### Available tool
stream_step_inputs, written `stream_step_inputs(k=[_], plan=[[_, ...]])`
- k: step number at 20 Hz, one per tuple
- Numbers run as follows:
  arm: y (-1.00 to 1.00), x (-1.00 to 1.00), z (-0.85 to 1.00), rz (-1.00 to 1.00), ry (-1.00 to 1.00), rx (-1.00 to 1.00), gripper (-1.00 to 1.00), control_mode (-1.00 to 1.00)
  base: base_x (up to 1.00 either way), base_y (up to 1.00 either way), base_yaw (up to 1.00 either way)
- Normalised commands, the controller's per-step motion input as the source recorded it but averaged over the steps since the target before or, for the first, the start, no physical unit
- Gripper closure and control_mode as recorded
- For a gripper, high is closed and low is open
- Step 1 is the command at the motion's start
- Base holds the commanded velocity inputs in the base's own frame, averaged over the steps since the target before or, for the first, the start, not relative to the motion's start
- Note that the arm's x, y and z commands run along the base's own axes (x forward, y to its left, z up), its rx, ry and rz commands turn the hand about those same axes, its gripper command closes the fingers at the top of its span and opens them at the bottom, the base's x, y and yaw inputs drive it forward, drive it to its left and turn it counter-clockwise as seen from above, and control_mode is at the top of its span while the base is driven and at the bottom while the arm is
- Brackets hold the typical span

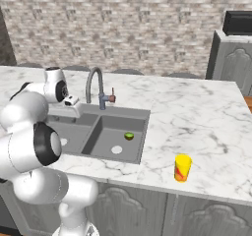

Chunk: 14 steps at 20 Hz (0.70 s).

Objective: Remove the kiwi and lemon from the sink. Then move the bowl and cup from the counter to the sink for washing.

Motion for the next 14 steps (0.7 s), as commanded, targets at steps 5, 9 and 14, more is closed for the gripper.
stream_step_inputs(k=[5, 9, 14], plan=[[-0.36, -0.04, -0.05, 0.00, 0.00, 0.00, -1.00, -1.00, 0.00, 0.00, 0.00], [-0.36, -0.03, -0.06, 0.00, 0.00, 0.00, -1.00, -1.00, 0.00, 0.00, 0.00], [-0.35, -0.01, -0.08, 0.00, 0.00, 0.00, -1.00, -1.00, 0.00, 0.00, 0.00]])
